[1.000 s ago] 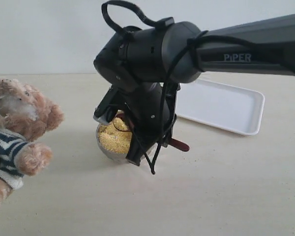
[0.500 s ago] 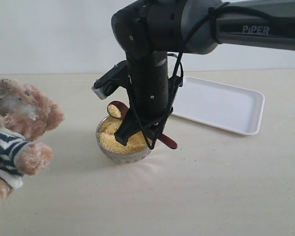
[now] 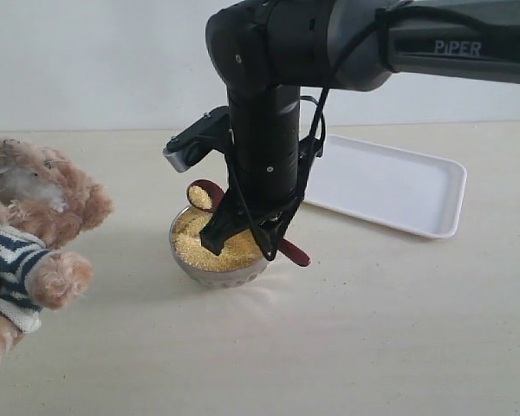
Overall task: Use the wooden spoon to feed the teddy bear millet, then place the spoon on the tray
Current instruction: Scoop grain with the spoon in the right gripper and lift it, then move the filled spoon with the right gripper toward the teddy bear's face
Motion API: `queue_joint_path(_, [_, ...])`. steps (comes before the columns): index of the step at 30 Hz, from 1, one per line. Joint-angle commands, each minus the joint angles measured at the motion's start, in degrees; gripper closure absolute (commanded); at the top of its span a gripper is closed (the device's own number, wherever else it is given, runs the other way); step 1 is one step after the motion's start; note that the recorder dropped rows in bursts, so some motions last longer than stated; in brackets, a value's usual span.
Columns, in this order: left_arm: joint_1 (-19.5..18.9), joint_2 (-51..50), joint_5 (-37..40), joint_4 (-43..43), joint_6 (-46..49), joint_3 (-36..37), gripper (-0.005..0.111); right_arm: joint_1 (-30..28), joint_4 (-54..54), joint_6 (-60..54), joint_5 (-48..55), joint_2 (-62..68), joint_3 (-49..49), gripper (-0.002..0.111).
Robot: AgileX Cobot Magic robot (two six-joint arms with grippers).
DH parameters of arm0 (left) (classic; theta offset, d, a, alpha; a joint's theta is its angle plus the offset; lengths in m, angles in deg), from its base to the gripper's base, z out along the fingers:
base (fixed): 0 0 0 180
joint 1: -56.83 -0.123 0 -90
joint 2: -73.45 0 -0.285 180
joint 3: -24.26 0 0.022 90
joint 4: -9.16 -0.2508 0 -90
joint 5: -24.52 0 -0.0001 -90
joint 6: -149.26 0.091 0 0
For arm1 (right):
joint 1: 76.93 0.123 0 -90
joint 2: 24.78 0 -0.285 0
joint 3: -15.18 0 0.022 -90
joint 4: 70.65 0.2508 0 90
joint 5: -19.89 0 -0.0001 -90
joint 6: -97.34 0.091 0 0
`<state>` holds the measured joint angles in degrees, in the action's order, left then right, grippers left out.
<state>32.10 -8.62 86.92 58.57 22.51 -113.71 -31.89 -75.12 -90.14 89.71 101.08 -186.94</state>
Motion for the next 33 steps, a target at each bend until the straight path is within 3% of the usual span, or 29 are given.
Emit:
queue_joint_path(1, [-0.1, 0.9, 0.3, 1.1, 0.4, 0.1, 0.100, 0.2, -0.4, -1.2, 0.1, -2.8, -0.4, 0.106])
queue_joint_path(33, [-0.1, 0.9, 0.2, 1.1, 0.4, 0.1, 0.100, 9.2, 1.5, -0.8, 0.1, -10.8, -0.8, 0.106])
